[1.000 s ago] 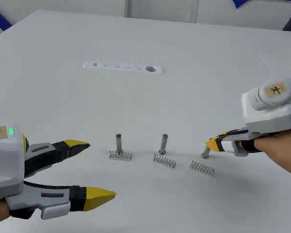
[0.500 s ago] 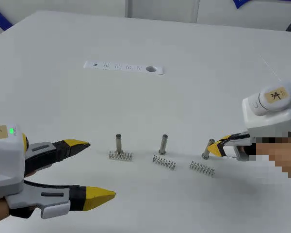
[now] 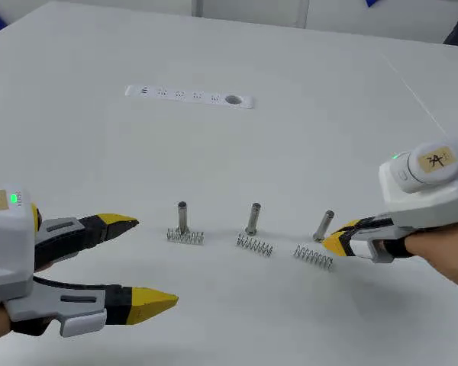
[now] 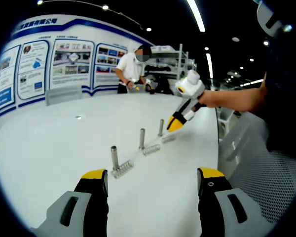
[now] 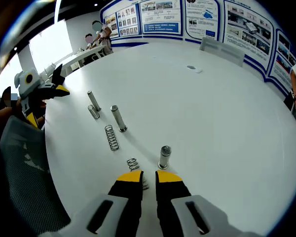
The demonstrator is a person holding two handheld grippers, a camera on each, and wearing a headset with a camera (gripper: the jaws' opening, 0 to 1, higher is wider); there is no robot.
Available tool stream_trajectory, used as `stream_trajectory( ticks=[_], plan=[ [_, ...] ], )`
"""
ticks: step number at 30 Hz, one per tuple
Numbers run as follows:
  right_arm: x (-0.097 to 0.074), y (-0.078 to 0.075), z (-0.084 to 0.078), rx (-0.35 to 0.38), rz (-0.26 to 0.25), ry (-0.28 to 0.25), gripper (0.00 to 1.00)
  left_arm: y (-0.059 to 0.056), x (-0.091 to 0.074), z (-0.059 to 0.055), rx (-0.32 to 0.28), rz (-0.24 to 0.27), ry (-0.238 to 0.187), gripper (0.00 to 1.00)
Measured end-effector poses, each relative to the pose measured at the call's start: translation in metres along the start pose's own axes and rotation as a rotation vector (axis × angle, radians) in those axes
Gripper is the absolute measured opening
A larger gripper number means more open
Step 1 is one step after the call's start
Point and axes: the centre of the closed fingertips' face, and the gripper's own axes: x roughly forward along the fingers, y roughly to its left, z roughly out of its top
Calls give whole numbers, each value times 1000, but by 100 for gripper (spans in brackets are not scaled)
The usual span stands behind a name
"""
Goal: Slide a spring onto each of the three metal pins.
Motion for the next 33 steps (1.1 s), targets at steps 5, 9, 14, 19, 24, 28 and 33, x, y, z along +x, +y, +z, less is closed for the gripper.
stream_trajectory(
  ticks=[5,9,14,19,24,28,33],
  plan=[
    [4,11,3,-38,30,11,11,0,0,-2,-5,-3,-2,75],
    [10,21,7,-108,56,31,11,0,-2,-3,-7,-2,-2,75],
    [19,23,9,-221,53,86,12,0,-3,-3,-8,-1,2,74],
    [28,23,7,-282,66,140,13,1,-4,-3,-10,6,1,74],
    [34,25,5,-326,89,190,13,1,-5,-5,-13,11,8,74],
    [38,25,1,-360,103,229,13,0,-5,-6,-16,13,11,74],
    [40,24,-1,-381,114,250,12,0,-5,-5,-19,18,9,74]
  ],
)
